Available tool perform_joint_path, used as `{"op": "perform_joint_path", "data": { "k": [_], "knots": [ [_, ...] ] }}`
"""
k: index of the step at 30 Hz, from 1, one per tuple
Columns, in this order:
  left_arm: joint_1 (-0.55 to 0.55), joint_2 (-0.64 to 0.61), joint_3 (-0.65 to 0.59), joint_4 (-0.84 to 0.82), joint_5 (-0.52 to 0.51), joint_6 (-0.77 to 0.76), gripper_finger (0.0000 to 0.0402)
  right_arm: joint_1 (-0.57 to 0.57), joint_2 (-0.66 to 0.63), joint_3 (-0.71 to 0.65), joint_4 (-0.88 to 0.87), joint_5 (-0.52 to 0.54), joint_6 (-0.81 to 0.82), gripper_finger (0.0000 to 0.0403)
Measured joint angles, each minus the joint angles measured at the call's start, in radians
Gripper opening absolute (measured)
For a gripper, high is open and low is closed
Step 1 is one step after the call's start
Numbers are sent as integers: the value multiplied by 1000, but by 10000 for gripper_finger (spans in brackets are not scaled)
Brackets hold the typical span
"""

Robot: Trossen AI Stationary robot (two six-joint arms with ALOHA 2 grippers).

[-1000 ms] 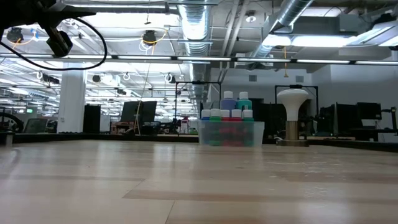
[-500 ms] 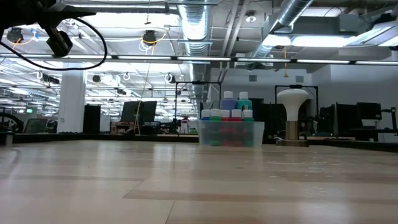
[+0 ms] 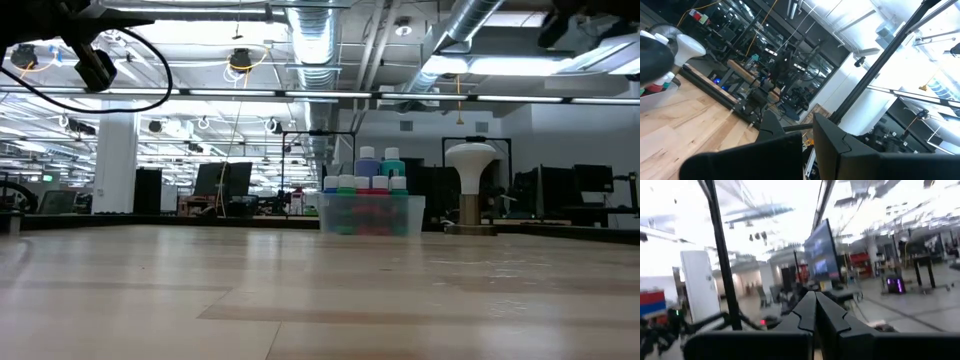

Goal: Pick & Place Paint Supplies
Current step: Return to Home Position

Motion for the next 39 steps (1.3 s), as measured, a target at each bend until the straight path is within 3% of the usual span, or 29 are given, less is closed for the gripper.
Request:
{"op": "perform_joint_path", "data": {
  "k": [3,17,31,39],
  "knots": [
    [0,0,0,0,0,0,2,8,-133,-36,-34,4,12,0],
    [0,8,0,3,5,0,2,9,-112,-78,-220,30,45,0],
    [0,14,0,6,4,0,2,8,-132,-340,43,36,80,0],
    [0,15,0,7,4,0,2,8,-132,-340,22,82,154,0]
  ]
}}
